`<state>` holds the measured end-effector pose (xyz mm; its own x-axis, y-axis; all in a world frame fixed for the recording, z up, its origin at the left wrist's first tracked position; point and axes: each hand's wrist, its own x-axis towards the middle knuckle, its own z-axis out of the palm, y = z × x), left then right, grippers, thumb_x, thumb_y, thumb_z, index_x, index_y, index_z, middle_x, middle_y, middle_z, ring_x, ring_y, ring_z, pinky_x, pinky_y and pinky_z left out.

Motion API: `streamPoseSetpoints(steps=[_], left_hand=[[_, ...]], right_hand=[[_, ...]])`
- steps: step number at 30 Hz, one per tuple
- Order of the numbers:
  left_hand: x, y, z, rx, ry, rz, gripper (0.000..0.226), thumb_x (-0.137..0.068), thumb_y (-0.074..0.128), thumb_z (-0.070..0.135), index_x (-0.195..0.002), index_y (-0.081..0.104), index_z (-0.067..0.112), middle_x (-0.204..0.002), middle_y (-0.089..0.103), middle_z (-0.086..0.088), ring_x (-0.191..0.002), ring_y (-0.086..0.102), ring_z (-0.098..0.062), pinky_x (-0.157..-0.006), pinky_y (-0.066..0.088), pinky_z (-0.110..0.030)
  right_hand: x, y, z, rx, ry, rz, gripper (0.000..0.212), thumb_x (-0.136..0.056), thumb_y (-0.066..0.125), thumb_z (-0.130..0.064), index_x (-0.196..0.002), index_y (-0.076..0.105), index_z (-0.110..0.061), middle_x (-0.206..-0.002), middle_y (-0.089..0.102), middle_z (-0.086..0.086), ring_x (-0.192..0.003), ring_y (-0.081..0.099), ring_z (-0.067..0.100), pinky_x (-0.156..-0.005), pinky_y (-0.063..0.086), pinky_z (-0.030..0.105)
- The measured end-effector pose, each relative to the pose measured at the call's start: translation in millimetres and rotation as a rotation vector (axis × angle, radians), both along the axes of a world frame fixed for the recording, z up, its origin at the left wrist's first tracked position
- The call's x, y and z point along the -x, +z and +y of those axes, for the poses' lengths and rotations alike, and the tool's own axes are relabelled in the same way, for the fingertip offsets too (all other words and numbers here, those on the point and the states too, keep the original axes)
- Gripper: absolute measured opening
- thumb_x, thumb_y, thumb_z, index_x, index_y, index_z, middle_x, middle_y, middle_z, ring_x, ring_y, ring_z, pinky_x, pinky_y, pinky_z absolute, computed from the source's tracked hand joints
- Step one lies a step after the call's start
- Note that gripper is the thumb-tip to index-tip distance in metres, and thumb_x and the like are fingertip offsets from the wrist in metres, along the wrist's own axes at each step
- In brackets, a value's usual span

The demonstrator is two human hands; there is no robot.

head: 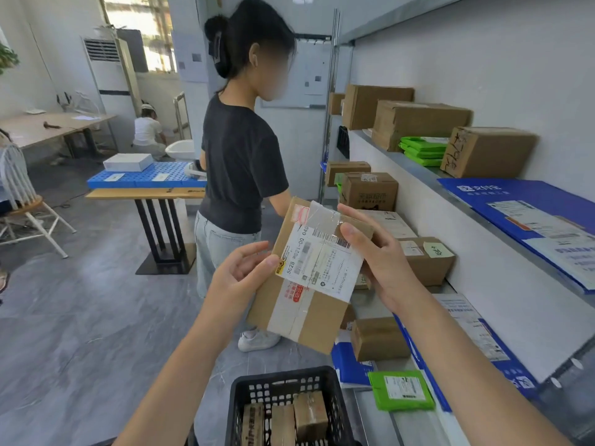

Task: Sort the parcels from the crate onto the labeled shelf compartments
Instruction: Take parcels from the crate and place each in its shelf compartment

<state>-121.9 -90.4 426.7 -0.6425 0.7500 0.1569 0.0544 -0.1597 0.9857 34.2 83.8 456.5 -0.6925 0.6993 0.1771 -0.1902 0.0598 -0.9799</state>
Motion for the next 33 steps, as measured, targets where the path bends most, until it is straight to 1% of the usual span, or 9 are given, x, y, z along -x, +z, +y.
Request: streamPoseSetpoints(steps=[4, 7, 11, 16, 18, 20, 24, 28, 33], left_hand=[[8, -11, -4, -0.036, 0.114, -0.088, 0.049, -0.076, 0.069, 0.046, -0.118, 0.067, 0.021, -0.106, 0.075, 0.002, -0.104, 0.07, -0.015, -0.082, 0.056, -0.026], [4, -18, -3, -0.096, 0.174, -0.145, 0.05, -0.076, 0.074, 0.044, -0.116, 0.066, 0.014, -0.111, 0.074, -0.003, -0.108, 0.069, -0.019, -0.089, 0.057, -0.028], [6, -28, 4, -0.065, 0.333, -0.195, 0.074, -0.059, 0.082, 0.066, -0.113, 0.059, 0.023, -0.117, 0.067, 0.002, -0.11, 0.067, -0.015, -0.095, 0.054, -0.037], [-2, -31, 2, -0.044, 0.258, -0.174, 0.052, -0.072, 0.075, 0.052, -0.112, 0.062, 0.022, -0.113, 0.07, 0.006, -0.107, 0.067, -0.011, -0.09, 0.055, -0.032], [-1, -35, 1, -0.049, 0.262, -0.177, 0.044, -0.078, 0.075, 0.047, -0.114, 0.062, 0.025, -0.113, 0.071, 0.01, -0.11, 0.066, -0.012, -0.092, 0.056, -0.041], [2, -39, 0, -0.064, 0.287, -0.189, 0.036, -0.083, 0.074, 0.039, -0.115, 0.062, 0.026, -0.113, 0.07, 0.012, -0.111, 0.065, -0.011, -0.09, 0.057, -0.041], [7, -45, -3, -0.095, 0.292, -0.157, 0.033, -0.087, 0.072, 0.028, -0.119, 0.063, 0.023, -0.118, 0.069, 0.012, -0.113, 0.063, -0.005, -0.084, 0.053, -0.023], [8, -67, -5, -0.052, 0.258, -0.164, 0.035, -0.088, 0.07, 0.028, -0.123, 0.066, 0.023, -0.119, 0.07, 0.014, -0.114, 0.063, -0.001, -0.101, 0.05, -0.034], [1, -106, 7, 0.061, 0.186, -0.199, 0.032, -0.089, 0.07, 0.032, -0.122, 0.068, 0.029, -0.117, 0.071, 0.013, -0.113, 0.064, -0.005, -0.103, 0.049, -0.039]], right_hand=[[5, -10, 5, 0.198, -0.179, 0.117, 0.052, -0.07, 0.081, -0.047, -0.117, 0.068, -0.033, -0.107, 0.075, 0.006, -0.108, 0.069, 0.029, -0.094, 0.053, 0.054], [10, -17, -3, 0.26, -0.226, 0.173, 0.055, -0.071, 0.074, -0.047, -0.122, 0.064, -0.03, -0.102, 0.075, 0.003, -0.106, 0.07, 0.026, -0.086, 0.057, 0.045], [22, -27, -18, 0.265, -0.241, 0.205, 0.059, -0.076, 0.071, -0.048, -0.13, 0.058, -0.028, -0.114, 0.073, 0.007, -0.11, 0.069, 0.026, -0.093, 0.055, 0.05], [25, -33, -22, 0.279, -0.248, 0.242, 0.058, -0.076, 0.073, -0.049, -0.129, 0.056, -0.033, -0.123, 0.068, 0.008, -0.114, 0.067, 0.025, -0.095, 0.054, 0.05], [24, -38, -23, 0.187, -0.288, 0.16, 0.055, -0.071, 0.075, -0.062, -0.119, 0.058, -0.042, -0.134, 0.058, 0.007, -0.121, 0.061, 0.023, -0.099, 0.052, 0.05], [19, -46, -23, -0.006, -0.355, -0.002, 0.044, -0.074, 0.067, -0.067, -0.111, 0.06, -0.044, -0.138, 0.047, 0.0, -0.128, 0.052, 0.015, -0.102, 0.048, 0.038], [4, -67, -31, -0.1, -0.378, -0.118, 0.026, -0.09, 0.06, -0.046, -0.108, 0.061, -0.027, -0.117, 0.063, -0.011, -0.108, 0.059, -0.001, -0.086, 0.049, 0.021], [-6, -94, -39, -0.099, -0.399, -0.239, 0.039, -0.089, 0.062, -0.049, -0.124, 0.062, -0.033, -0.112, 0.066, -0.022, -0.104, 0.061, -0.005, -0.087, 0.05, 0.02], [-28, -122, -48, -0.081, -0.473, -0.325, 0.045, -0.085, 0.06, -0.051, -0.129, 0.062, -0.038, -0.102, 0.061, -0.038, -0.101, 0.061, -0.009, -0.085, 0.05, 0.011]])
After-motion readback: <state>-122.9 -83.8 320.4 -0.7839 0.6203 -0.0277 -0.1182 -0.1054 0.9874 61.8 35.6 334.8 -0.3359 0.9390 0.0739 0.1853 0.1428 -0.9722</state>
